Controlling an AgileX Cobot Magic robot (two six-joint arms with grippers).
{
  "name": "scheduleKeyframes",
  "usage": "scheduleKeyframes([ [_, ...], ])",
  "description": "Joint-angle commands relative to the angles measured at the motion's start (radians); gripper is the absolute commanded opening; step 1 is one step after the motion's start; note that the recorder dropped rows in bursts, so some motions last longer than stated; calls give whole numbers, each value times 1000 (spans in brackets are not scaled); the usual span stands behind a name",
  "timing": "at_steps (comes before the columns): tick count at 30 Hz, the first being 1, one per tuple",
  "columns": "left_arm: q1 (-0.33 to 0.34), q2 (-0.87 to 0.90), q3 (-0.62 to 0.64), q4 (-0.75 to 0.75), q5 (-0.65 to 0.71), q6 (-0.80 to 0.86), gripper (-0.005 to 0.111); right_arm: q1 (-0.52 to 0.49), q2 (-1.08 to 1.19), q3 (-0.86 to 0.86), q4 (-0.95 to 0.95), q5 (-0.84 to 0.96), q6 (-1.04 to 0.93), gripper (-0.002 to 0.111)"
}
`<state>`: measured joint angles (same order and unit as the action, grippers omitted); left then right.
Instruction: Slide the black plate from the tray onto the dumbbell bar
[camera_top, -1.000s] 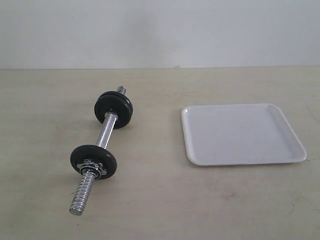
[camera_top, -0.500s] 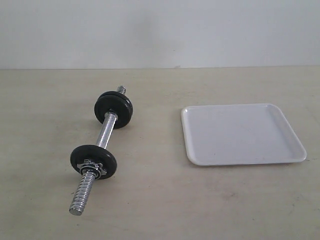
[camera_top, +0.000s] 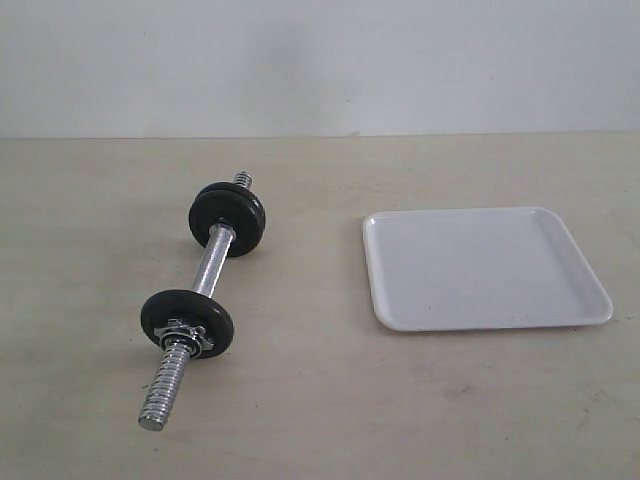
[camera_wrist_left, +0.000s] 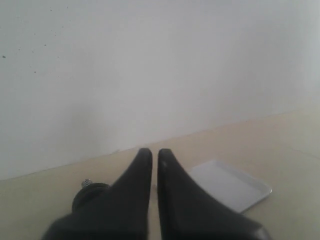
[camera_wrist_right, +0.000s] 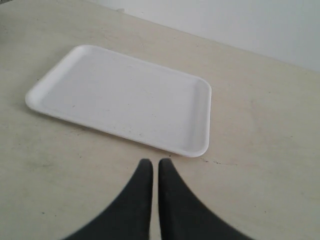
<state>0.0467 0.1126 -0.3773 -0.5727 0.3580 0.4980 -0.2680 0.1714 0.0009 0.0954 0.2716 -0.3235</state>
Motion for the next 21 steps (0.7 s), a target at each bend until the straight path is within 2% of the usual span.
scheduleKeyframes([
  [1,2,5,4,228,157,3,4,-1,2,-1,2,-8,4,0],
  [4,2,5,4,332,219,-2,4,-1,2,-1,2,-8,4,0],
  [9,2,5,4,411,219,-16,4,-1,2,-1,2,-8,4,0],
  [14,2,5,41,504,202,-186,4,-1,2,-1,2,-8,4,0],
  [17,2,5,117,506,50,-233,4,-1,2,-1,2,-8,4,0],
  [21,2,-2,259,460,-263,-233,4,-1,2,-1,2,-8,4,0],
])
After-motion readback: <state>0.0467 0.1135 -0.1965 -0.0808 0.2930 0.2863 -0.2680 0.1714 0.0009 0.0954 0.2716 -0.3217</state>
